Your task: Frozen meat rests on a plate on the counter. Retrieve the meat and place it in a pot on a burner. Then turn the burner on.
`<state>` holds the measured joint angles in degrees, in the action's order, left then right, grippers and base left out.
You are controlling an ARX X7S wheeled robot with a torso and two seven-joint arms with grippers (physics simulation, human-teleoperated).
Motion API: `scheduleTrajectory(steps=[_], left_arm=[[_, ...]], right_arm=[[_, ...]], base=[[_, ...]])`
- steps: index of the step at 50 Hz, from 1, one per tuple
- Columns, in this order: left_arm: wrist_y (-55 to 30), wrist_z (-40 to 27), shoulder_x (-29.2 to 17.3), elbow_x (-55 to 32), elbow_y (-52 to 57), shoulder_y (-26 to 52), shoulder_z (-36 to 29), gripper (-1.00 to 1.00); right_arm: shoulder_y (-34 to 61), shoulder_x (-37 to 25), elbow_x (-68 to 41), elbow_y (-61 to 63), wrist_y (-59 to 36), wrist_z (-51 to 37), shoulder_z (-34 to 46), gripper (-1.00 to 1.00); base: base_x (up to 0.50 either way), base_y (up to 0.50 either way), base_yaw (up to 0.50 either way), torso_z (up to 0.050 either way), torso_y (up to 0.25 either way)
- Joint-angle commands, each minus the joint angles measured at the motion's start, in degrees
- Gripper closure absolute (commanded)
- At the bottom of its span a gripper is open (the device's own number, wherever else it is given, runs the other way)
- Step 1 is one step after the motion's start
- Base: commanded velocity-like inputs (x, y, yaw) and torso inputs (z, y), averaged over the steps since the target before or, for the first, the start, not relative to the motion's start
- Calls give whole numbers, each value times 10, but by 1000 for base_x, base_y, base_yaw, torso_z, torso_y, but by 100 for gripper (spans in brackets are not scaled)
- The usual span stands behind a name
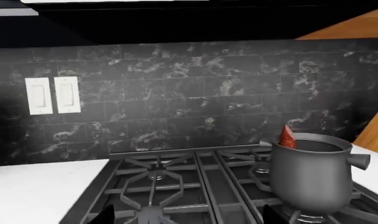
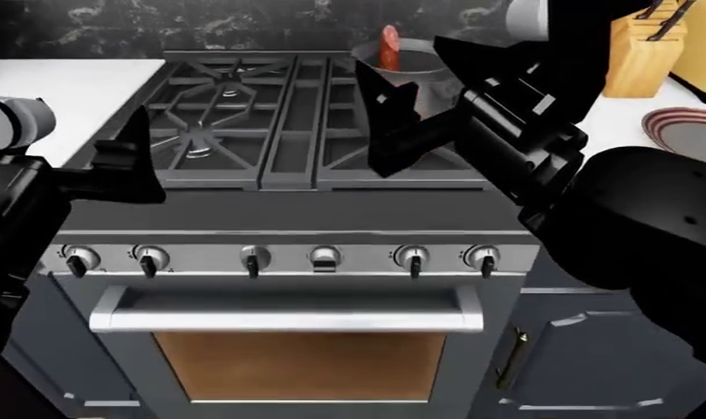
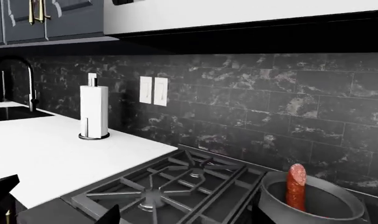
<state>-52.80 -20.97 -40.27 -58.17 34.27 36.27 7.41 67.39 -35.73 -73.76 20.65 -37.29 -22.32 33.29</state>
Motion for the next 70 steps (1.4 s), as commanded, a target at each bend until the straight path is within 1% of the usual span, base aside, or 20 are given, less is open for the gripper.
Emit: scheduleTrajectory(steps=[1,5,13,27,39,46,55,70], left_arm=[[29,24,-8,37,6,-14,-16,-100],[62,42,-8,56,8,-29,-6,-100],[80,51,-9,81,12,-35,-17,-100],[66,48,-9,71,7,-23,-28,-100],[66,48,-8,67,8,-23,-29,-100],[68,52,-6,66,5,-22,-33,-100],[73,57,-1,62,3,-24,-36,-100],[71,58,6,58,3,-21,-49,-100]], right_arm=[[-4,-2,0,5,6,4,-2,-100],[-5,-2,1,7,8,5,-2,-100],[-7,-1,9,7,12,0,-2,-100],[-23,-2,23,4,33,-20,-13,-100],[-73,6,40,36,68,-113,-35,-100],[-109,0,40,90,90,-176,-56,-100],[-137,-8,67,154,84,-243,-47,-100],[-186,-53,57,196,88,-281,-64,-100]], base=[[0,0,0,0,0],[0,0,0,0,0],[0,0,0,0,0],[0,0,0,-50,0],[0,0,0,-50,0],[0,0,0,-50,0],[0,0,0,-50,0],[0,0,0,-50,0]])
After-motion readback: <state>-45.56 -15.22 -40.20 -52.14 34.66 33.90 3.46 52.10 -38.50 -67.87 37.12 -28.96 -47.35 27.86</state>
